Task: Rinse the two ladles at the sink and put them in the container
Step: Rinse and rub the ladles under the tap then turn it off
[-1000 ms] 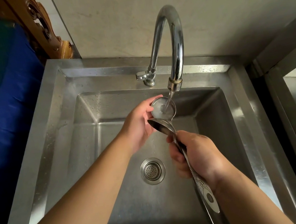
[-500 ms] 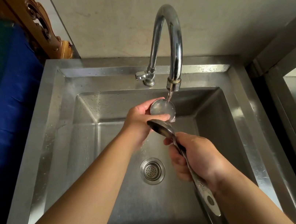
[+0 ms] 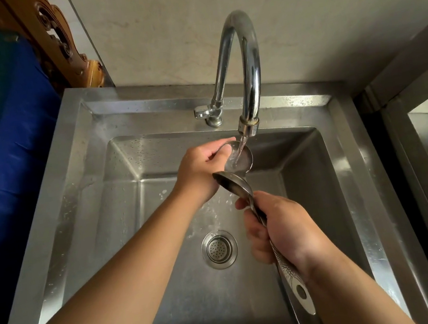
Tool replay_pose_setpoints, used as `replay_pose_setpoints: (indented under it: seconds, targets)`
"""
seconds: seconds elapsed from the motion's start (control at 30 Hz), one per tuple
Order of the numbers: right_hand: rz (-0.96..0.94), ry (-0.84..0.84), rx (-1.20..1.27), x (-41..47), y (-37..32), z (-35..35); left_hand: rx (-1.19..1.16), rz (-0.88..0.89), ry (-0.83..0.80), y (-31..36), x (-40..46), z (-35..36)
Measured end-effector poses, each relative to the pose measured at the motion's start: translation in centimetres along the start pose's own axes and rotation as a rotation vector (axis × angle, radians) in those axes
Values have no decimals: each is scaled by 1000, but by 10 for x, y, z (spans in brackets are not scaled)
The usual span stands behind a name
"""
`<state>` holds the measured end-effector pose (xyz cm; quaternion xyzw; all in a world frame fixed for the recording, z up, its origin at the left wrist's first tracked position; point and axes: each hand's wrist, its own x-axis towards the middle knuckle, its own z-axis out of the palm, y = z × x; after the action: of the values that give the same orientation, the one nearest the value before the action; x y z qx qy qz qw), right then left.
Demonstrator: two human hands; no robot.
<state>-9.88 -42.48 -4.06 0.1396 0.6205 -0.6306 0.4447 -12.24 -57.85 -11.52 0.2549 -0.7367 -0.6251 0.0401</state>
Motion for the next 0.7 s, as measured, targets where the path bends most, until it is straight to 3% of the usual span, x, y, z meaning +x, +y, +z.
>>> replay_pose_setpoints:
  seconds: [0.2,0.47,0.57,0.7]
  targets:
    - [23,-10,35,2,-2,-5,-120,-95,-186,-3,-3,-4]
    - [1,-47,-23,-1,6,-2,-390,-155,-200,-9,-9,-9]
    - [-36,-40,-97,-6,14,4,-378,-137,-115,1,-13,-8]
    - [-58,-3,-106,-9,22,11,-197,-59,42,9,-13,-2]
